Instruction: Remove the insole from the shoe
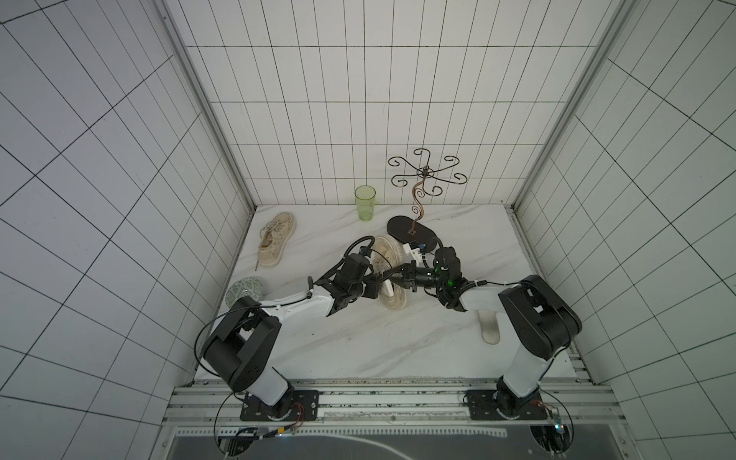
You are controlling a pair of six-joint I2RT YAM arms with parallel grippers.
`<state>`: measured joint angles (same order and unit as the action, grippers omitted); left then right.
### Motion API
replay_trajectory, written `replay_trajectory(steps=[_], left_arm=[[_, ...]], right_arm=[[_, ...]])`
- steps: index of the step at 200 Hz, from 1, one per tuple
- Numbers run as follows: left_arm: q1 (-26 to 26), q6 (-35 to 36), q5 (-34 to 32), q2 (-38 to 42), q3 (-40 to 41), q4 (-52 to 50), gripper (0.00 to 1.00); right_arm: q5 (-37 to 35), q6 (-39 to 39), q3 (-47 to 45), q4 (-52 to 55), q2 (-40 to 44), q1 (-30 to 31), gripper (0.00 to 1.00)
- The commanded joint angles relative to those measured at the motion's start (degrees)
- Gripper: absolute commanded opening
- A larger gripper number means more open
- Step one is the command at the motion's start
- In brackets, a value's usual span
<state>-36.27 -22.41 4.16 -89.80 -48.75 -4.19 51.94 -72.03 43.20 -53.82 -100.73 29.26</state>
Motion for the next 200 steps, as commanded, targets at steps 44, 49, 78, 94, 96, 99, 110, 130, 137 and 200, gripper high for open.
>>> replay_trajectory(steps=[44, 49, 78, 94, 96, 99, 110, 130, 137, 200], left_arm=[[2.60, 1.42, -5.00, -4.42, -0.52, -5.78, 0.00], [3.09, 1.29, -4.76, -4.39, -0.62, -5.84, 0.00], [5.43, 1.85, -5.34, -4.02, -1.55, -5.66, 0.00], [5.55, 2.34, -5.62, -4.54, -2.00, -5.74, 0.00], [5.59, 2.30, -5.61, -4.60, -2.08, -5.85, 0.00], [5.59, 2.21, -5.45, -4.75, -2.10, -5.75, 0.00], [5.53, 1.74, -5.16, -4.85, -1.83, -5.19, 0.00], [5.56, 1.62, -5.79, -5.00, -2.02, -5.21, 0.00], [5.44, 1.83, -6.28, -4.99, -2.27, -5.42, 0.00], [1.62, -0.26, -9.71, -6.82, -3.08, -3.88, 0.00]], right_arm=[[10.64, -13.35, 1.12, -28.02, 5.89, 1.29, 0.00], [10.64, -14.41, 0.97, -29.26, 5.89, 1.28, 0.00], [10.55, -20.99, -0.69, -36.28, 5.94, 1.29, 0.00], [10.22, -25.65, -1.15, -42.11, 5.46, 1.15, 0.00], [10.22, -26.04, -1.18, -42.45, 5.43, 1.11, 0.00], [10.18, -26.49, -1.19, -42.94, 5.31, 1.11, 0.00], [9.79, -27.02, -1.36, -43.43, 5.58, 1.08, 0.00], [10.11, -26.32, -1.53, -41.89, 6.41, 1.15, 0.00], [10.19, -26.68, -1.42, -42.10, 6.59, 1.15, 0.00], [7.53, -34.79, 0.48, -52.24, 5.04, 1.34, 0.00]])
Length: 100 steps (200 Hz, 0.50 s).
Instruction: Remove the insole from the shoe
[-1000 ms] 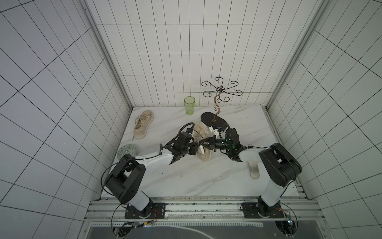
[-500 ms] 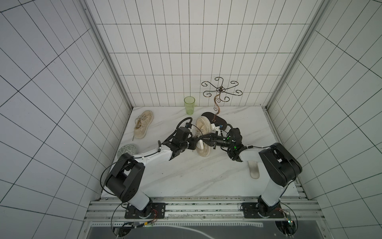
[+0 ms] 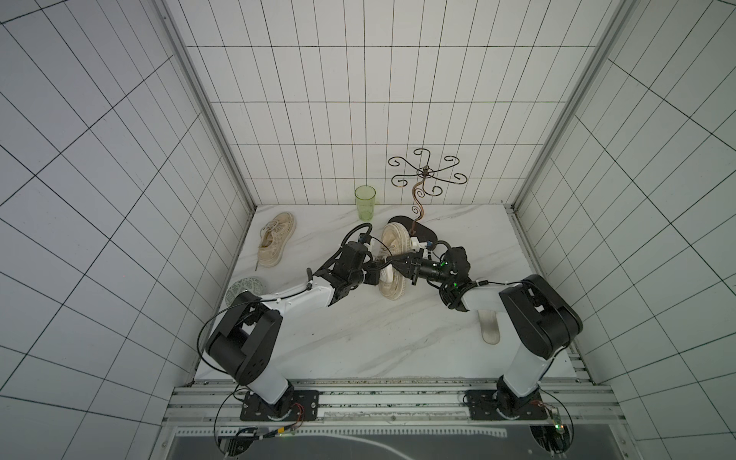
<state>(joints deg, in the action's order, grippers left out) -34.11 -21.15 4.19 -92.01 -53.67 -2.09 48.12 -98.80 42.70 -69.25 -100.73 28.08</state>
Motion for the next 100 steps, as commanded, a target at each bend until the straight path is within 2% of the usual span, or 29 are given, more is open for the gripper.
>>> replay_trajectory(steps=[1, 39, 79, 100], left_arm=[[-0.62, -1.66, -9.68, -4.51, 1.87, -5.90, 0.00], [-0.83, -2.68, -9.79, -2.47, 4.93, -5.23, 0.00], [-0.82, -3.98, -10.11, -2.17, 7.74, -2.89, 0.00], [-1.23, -5.16, -10.61, -1.94, 10.60, -0.19, 0.00]], right_arm=[[11.41, -7.96, 0.98, -36.78, 5.07, 2.52, 0.00], [12.62, -5.02, 1.32, -32.62, 6.23, 1.62, 0.00], [11.97, -9.47, 3.79, -37.11, 5.55, -0.03, 0.00], [11.92, -9.25, 3.91, -37.05, 6.25, -0.89, 0.00]])
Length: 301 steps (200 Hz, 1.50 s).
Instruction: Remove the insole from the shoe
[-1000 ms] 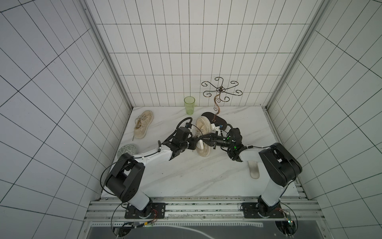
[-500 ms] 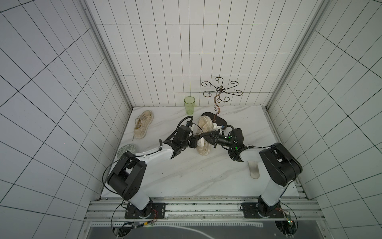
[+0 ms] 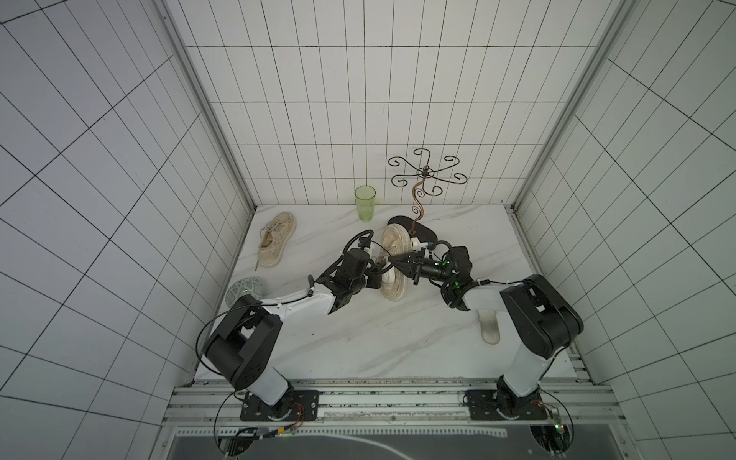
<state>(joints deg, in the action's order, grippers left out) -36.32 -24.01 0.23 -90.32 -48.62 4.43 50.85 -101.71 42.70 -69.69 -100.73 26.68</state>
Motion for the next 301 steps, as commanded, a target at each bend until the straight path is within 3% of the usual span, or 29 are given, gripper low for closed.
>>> replay_trajectory(steps=[1, 59, 127, 163, 196, 252, 301], left_arm=[[0.98, -2.28, -6.69, -3.59, 5.64, -6.67, 0.00], [0.77, -2.87, -6.15, -2.00, 6.64, -5.63, 0.00], [-4.23, -4.76, -8.45, 2.22, 15.55, -0.37, 0.00], [-4.00, -1.64, -9.78, 0.01, 9.39, -4.16, 0.00], [-4.04, -2.90, -8.80, -3.19, 7.16, -3.56, 0.00], [-0.53, -0.16, -4.97, 4.22, -6.47, -12.06, 0.00], [-3.20, -4.91, -4.94, 6.10, 8.73, -7.91, 0.00]], right_arm=[[9.18, -6.37, 3.90, -36.59, 6.29, 0.45, 0.00], [9.79, -7.51, 3.71, -36.65, 7.73, -1.82, 0.00], [9.63, -8.13, 5.93, -36.57, 8.79, -5.57, 0.00], [9.80, -8.94, 3.70, -36.66, 8.77, -4.81, 0.00], [9.36, -8.47, 1.53, -36.66, 9.74, -2.62, 0.00], [6.64, -4.27, -5.60, -34.80, 10.32, -0.28, 0.00], [6.86, -5.52, 4.04, -34.88, 6.50, -1.91, 0.00]])
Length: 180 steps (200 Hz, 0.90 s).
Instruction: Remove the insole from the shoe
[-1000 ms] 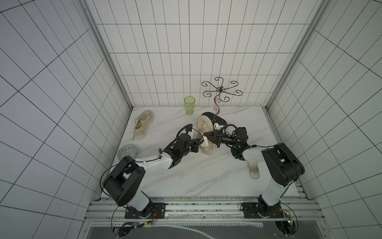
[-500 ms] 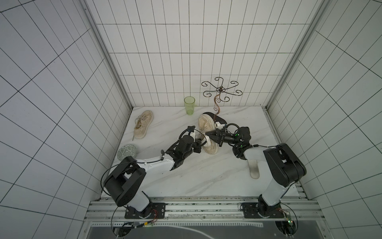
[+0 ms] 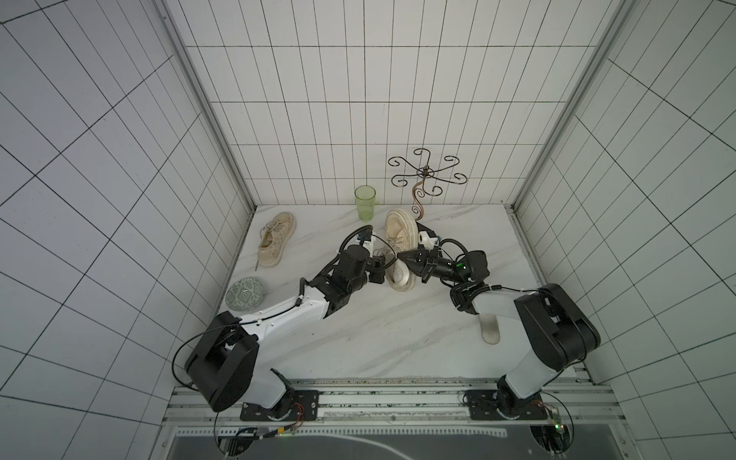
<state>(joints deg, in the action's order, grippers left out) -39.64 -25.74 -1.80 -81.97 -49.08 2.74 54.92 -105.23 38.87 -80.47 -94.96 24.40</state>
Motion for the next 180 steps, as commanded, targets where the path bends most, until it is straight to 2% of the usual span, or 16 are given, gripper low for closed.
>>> replay_trajectory(steps=[1, 25, 62, 78, 110, 143, 180], left_arm=[[0.11, -3.27, -2.97, -2.19, 9.49, -6.20, 0.00], [0.37, -4.10, -3.38, -0.67, 11.55, -6.22, 0.00], [1.28, -2.72, -3.01, -3.03, 3.34, -11.91, 0.00], [2.03, -2.72, -1.90, -4.93, 0.67, -13.66, 0.00], [2.20, -2.54, -1.31, -7.81, -1.78, -15.43, 0.00], [3.32, -3.22, -0.87, -7.27, -1.81, -15.78, 0.00], [6.17, -3.24, 1.91, -5.68, -2.42, -17.87, 0.00]], right_arm=[[2.90, -2.00, 8.05, -24.07, 0.69, 0.37, 0.00], [4.52, -0.59, 7.94, -21.22, 1.13, 0.54, 0.00], [8.21, 8.56, 2.99, -9.91, 5.02, 2.42, 0.00], [9.61, 16.41, 1.13, 0.76, 7.90, 3.81, 0.00], [10.44, 38.12, 1.16, 31.13, 13.17, 7.61, 0.00], [9.19, 50.05, 0.33, 49.13, 16.35, 10.85, 0.00], [3.96, 64.04, 1.13, 72.18, 18.91, 12.46, 0.00]])
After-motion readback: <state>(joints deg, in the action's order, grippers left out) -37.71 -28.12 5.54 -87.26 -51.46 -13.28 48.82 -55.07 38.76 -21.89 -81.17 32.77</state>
